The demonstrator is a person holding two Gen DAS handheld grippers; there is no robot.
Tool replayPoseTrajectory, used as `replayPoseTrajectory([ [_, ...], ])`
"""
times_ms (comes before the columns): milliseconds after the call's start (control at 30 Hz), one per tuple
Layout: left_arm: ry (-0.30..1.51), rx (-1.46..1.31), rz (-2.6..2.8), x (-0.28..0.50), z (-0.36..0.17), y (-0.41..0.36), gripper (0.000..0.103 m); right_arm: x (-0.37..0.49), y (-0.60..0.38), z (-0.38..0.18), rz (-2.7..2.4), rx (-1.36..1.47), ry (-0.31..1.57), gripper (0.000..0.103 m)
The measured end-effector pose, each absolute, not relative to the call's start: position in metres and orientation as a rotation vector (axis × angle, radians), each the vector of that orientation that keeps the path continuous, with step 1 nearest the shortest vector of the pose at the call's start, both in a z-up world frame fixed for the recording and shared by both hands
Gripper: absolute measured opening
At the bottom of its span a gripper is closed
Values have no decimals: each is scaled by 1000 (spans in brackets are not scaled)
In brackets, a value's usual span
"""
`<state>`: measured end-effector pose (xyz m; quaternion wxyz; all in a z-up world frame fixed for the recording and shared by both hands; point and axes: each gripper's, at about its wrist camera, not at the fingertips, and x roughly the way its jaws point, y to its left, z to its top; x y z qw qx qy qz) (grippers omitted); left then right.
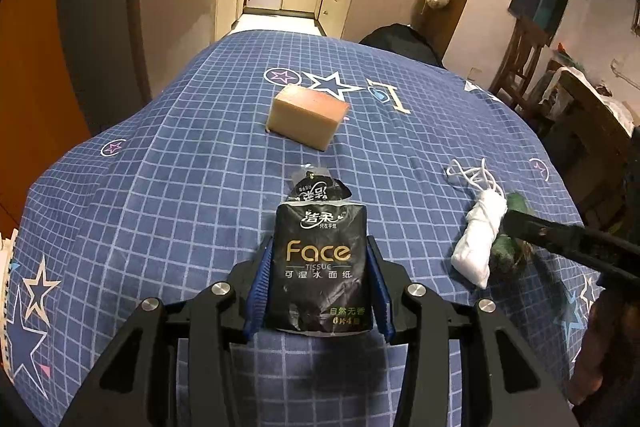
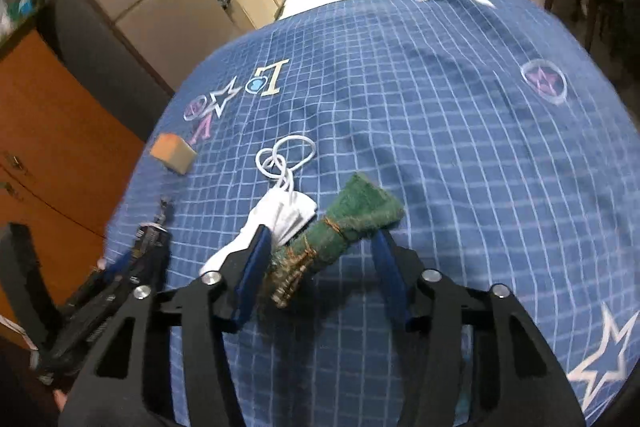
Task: Collect trash
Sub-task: 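Grasp the black Face tissue pack with the left tool while the right tool grasps the green scrubber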
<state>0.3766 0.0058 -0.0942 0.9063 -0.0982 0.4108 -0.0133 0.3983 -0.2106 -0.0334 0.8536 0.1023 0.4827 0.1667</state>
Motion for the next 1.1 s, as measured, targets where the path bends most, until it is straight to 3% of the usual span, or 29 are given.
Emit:
replayPoseTrajectory([
  [100, 843, -197, -30, 376, -96, 5, 44, 395, -204, -33, 357, 110, 990, 39],
  [167, 839, -200, -34, 374, -96, 6, 45, 392, -205, -34, 379, 103, 993, 27],
  [467, 831, -215, -39, 369, -97, 7, 45, 347, -219, -7, 435, 26, 922, 14],
  [733, 797, -209, -63, 358, -89, -4, 43, 318, -230, 19, 401, 0, 806, 12],
  [1100, 633, -147, -124, 311, -18, -46, 43, 276, -268, 48, 337, -2, 699, 12],
])
